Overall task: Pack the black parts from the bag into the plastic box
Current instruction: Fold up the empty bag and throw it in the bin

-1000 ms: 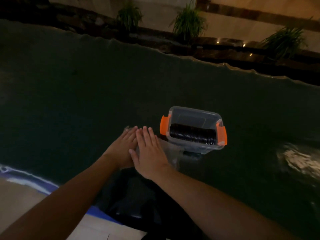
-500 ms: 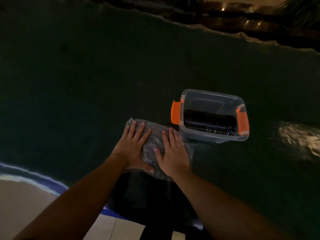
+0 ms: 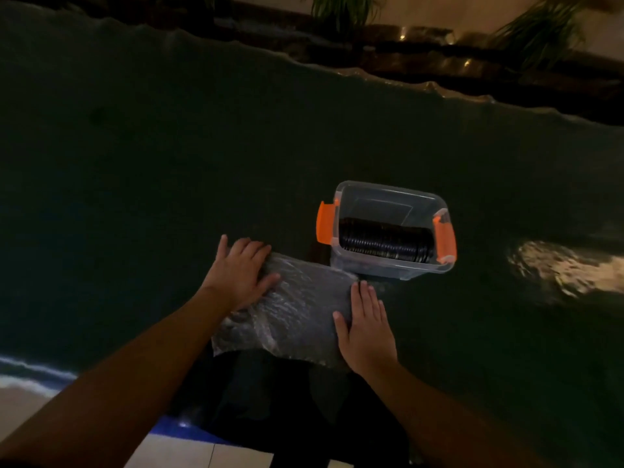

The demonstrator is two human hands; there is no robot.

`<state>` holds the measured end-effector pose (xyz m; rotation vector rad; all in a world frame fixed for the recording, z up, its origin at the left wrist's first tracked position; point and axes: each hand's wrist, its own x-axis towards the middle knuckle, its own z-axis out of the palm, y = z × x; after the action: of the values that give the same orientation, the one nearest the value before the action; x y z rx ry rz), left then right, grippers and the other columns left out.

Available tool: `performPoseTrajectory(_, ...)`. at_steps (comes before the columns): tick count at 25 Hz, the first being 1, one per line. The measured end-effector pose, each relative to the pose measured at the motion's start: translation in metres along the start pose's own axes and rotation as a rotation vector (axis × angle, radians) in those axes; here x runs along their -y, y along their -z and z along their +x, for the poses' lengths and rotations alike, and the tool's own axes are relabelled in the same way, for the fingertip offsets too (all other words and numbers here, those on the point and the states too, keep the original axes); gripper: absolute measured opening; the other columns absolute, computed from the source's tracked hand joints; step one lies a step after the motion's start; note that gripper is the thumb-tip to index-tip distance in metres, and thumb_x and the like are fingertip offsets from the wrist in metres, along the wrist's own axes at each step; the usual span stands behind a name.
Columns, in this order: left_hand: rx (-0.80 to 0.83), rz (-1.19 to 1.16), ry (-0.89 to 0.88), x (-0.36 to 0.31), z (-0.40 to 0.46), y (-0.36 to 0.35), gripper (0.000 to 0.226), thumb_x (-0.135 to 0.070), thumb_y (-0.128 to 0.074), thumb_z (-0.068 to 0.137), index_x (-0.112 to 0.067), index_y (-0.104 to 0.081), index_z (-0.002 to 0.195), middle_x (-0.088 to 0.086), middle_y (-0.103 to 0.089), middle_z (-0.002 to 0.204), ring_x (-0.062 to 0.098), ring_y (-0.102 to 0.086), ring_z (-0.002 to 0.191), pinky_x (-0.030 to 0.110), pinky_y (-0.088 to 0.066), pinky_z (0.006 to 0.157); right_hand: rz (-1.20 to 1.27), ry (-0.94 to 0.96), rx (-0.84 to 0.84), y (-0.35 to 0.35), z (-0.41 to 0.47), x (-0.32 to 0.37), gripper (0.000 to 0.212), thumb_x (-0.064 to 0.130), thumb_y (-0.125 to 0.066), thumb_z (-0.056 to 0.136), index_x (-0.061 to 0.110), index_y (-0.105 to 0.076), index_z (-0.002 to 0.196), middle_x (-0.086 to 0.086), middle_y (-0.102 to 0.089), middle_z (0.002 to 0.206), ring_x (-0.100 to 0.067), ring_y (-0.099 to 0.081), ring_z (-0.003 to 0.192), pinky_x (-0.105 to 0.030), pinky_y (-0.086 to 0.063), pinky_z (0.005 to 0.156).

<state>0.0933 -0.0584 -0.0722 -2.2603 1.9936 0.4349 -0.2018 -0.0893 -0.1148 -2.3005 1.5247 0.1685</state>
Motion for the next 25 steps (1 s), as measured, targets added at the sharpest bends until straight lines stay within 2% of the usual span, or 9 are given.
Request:
performPoseTrajectory(3, 0.122, 0.01, -0.105, -0.02, 0.033, 0.019, 0.05, -0.053, -0.046, 0.098, -0.028, -0.05, 0.142, 0.006, -0.048, 0.144, 0.026, -0.038, 0.137, 0.054, -0.03, 0.115, 0.092, 0.019, 0.0, 0.017, -0.009, -0.012, 0.08, 0.068, -0.018, 0.097, 0.024, 0.0, 0.161, 0.0, -0.008, 0.171, -0.012, 0.004, 0.154, -0.033, 0.007, 0.119)
performPoseTrajectory(6, 0.216, 0.01, -0.056, -0.036, 0.048, 0.029, 0.032, -0.041, -0.053, 0.099, -0.024, -0.061, 0.124, 0.007, -0.051, 0.133, 0.027, -0.044, 0.126, 0.048, -0.043, 0.101, 0.107, 0.107, -0.058, 0.036, -0.018, -0.022, 0.076, 0.067, -0.021, 0.097, 0.026, -0.009, 0.16, 0.001, -0.02, 0.169, -0.014, -0.007, 0.155, -0.034, -0.003, 0.121)
performPoseTrajectory(11, 0.331, -0.133, -0.029, -0.041, 0.029, 0.058, 0.013, -0.038, -0.051, 0.1, -0.028, -0.052, 0.108, 0.005, -0.066, 0.108, 0.017, -0.061, 0.093, 0.041, -0.053, 0.083, 0.176, 0.226, -0.136, 0.057, -0.029, -0.026, 0.067, 0.062, -0.03, 0.1, 0.027, -0.023, 0.156, 0.002, -0.035, 0.161, -0.014, -0.026, 0.15, -0.028, -0.018, 0.116)
performPoseTrajectory(13, 0.267, -0.261, -0.011, -0.041, 0.006, 0.078, 0.003, -0.038, -0.051, 0.1, -0.035, -0.05, 0.099, 0.0, -0.066, 0.096, 0.014, -0.063, 0.086, 0.04, -0.054, 0.077, 0.196, 0.259, -0.163, 0.064, -0.032, -0.03, 0.062, 0.059, -0.033, 0.101, 0.026, -0.031, 0.153, 0.001, -0.043, 0.155, -0.013, -0.035, 0.144, -0.025, -0.025, 0.112)
performPoseTrajectory(15, 0.16, -0.382, -0.01, -0.044, -0.021, 0.099, 0.009, -0.034, -0.055, 0.099, -0.037, -0.051, 0.092, -0.002, -0.066, 0.087, 0.014, -0.065, 0.078, 0.038, -0.054, 0.07, 0.227, 0.3, -0.201, 0.069, -0.038, -0.033, 0.057, 0.057, -0.035, 0.101, 0.027, -0.038, 0.149, 0.003, -0.05, 0.146, -0.01, -0.042, 0.135, -0.022, -0.031, 0.106)
performPoseTrajectory(18, -0.053, -0.583, -0.032, -0.049, -0.061, 0.132, 0.015, -0.024, -0.059, 0.098, -0.031, -0.054, 0.086, 0.0, -0.07, 0.078, 0.019, -0.067, 0.071, 0.045, -0.054, 0.065, 0.378, 0.286, -0.239, 0.078, -0.05, -0.031, 0.053, 0.059, -0.035, 0.1, 0.028, -0.044, 0.142, 0.007, -0.054, 0.139, -0.004, -0.045, 0.129, -0.024, -0.041, 0.104)
performPoseTrajectory(21, -0.248, -0.895, 0.004, -0.059, -0.099, 0.171, 0.009, -0.038, -0.065, 0.087, -0.031, -0.061, 0.083, -0.004, -0.075, 0.081, 0.008, -0.07, 0.072, 0.033, -0.055, 0.065, 0.624, 0.144, -0.257, 0.094, -0.059, -0.021, 0.056, 0.063, -0.041, 0.095, 0.028, -0.047, 0.139, 0.008, -0.055, 0.136, -0.006, -0.05, 0.127, -0.029, -0.044, 0.103)
performPoseTrajectory(23, -0.361, -1.107, 0.045, -0.064, -0.117, 0.197, 0.013, -0.043, -0.068, 0.077, -0.03, -0.065, 0.079, 0.003, -0.078, 0.086, 0.01, -0.072, 0.075, 0.027, -0.057, 0.064, 0.929, 0.009, -0.097, 0.114, -0.058, -0.006, 0.067, 0.069, -0.053, 0.086, 0.03, -0.046, 0.139, 0.008, -0.056, 0.135, -0.008, -0.055, 0.123, -0.033, -0.047, 0.102)
performPoseTrajectory(25, -0.438, -1.321, 0.082, -0.069, -0.133, 0.217, 0.006, -0.032, -0.068, 0.08, -0.03, -0.068, 0.075, 0.008, -0.079, 0.092, 0.016, -0.075, 0.076, 0.026, -0.059, 0.062, 1.26, -0.03, 0.171, 0.142, -0.053, 0.015, 0.077, 0.071, -0.065, 0.076, 0.029, -0.048, 0.139, 0.006, -0.06, 0.133, -0.009, -0.06, 0.117, -0.033, -0.048, 0.099)
